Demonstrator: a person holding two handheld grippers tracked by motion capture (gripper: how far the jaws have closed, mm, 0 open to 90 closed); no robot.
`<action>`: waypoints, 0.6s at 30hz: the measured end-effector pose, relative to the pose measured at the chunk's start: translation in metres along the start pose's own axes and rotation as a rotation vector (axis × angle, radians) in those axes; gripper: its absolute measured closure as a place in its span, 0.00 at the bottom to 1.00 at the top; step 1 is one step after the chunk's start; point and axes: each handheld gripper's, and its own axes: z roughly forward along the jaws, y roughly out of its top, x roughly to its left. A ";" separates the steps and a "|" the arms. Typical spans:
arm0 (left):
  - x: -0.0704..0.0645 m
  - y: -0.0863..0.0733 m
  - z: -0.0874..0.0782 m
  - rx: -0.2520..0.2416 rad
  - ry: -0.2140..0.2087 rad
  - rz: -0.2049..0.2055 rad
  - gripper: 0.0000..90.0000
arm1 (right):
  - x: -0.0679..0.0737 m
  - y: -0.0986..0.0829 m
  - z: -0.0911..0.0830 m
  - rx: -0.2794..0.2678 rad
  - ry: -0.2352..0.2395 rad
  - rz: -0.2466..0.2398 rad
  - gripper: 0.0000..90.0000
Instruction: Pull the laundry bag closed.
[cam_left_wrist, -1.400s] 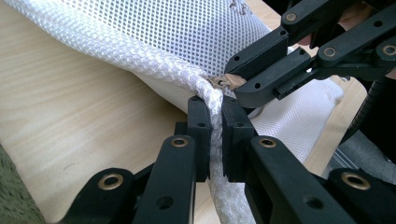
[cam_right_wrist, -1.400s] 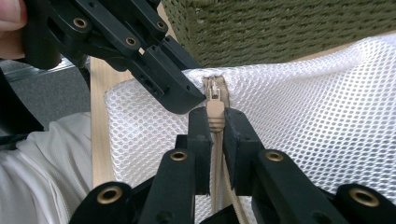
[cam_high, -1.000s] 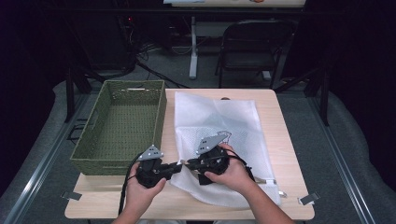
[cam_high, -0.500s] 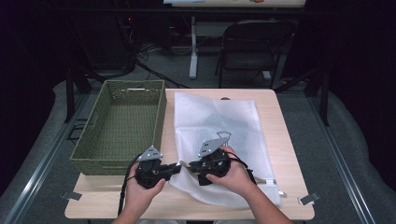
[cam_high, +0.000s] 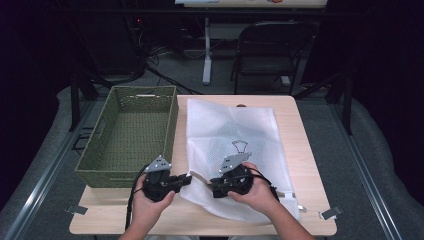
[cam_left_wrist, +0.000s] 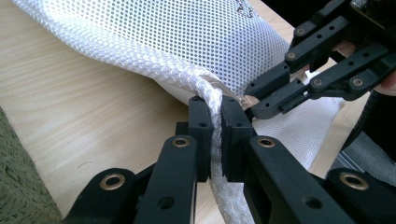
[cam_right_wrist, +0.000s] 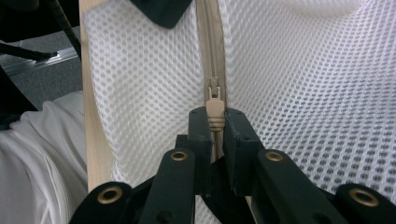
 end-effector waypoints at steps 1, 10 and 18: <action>0.000 0.000 -0.001 -0.001 0.002 -0.007 0.95 | 0.000 -0.002 0.000 0.007 -0.004 0.000 0.91; 0.005 0.000 -0.004 -0.005 0.013 -0.008 0.95 | -0.005 -0.015 -0.007 0.020 -0.015 0.024 0.91; 0.010 -0.001 -0.007 -0.020 0.029 -0.029 0.95 | -0.008 -0.025 -0.017 0.034 -0.039 0.040 0.91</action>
